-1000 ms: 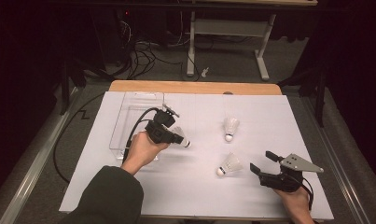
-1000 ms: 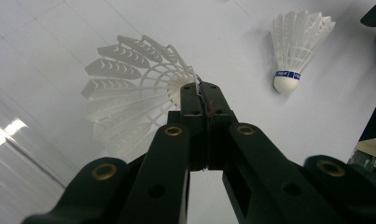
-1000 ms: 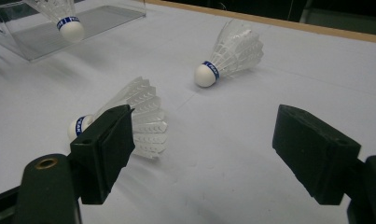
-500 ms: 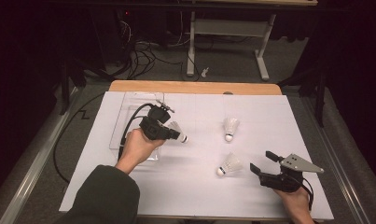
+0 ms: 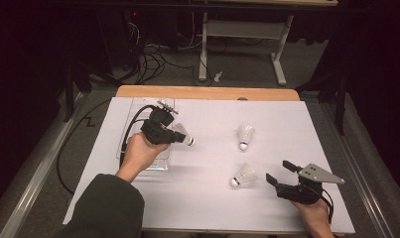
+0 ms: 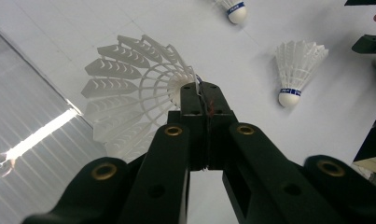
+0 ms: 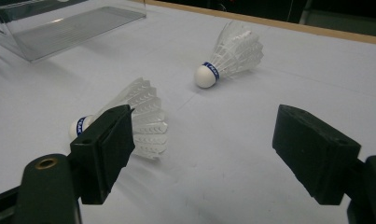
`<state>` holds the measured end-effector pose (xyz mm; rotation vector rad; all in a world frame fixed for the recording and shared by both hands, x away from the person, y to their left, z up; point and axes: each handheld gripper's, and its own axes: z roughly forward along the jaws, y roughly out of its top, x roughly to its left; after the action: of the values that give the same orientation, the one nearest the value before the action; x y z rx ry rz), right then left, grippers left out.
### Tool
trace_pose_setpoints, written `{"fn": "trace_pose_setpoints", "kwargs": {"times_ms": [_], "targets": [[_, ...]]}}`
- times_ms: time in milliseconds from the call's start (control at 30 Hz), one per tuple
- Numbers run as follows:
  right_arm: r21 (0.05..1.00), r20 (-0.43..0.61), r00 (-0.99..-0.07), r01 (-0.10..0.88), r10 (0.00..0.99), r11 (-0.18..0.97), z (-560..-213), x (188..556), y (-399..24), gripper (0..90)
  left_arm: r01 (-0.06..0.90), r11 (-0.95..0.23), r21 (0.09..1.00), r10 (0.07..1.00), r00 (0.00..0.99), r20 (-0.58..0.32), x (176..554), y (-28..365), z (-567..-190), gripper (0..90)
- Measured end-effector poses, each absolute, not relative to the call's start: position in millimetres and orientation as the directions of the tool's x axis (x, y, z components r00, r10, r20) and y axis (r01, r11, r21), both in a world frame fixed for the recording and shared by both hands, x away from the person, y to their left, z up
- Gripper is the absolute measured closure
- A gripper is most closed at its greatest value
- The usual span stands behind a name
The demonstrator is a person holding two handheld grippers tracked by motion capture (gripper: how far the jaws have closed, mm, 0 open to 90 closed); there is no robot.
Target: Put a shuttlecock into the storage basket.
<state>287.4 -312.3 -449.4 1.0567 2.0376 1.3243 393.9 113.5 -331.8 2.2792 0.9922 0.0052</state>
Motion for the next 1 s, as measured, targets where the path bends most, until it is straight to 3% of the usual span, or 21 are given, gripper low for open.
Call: {"fn": "trace_pose_setpoints", "kwargs": {"times_ms": [1000], "targets": [[0.91,0.014,-0.584,0.343,0.811,0.231,-449.7,287.8,-312.1,20.9,0.707,-0.406,0.579,0.747,0.622,-0.234,413.7,150.5,-326.1,89.5]]}}
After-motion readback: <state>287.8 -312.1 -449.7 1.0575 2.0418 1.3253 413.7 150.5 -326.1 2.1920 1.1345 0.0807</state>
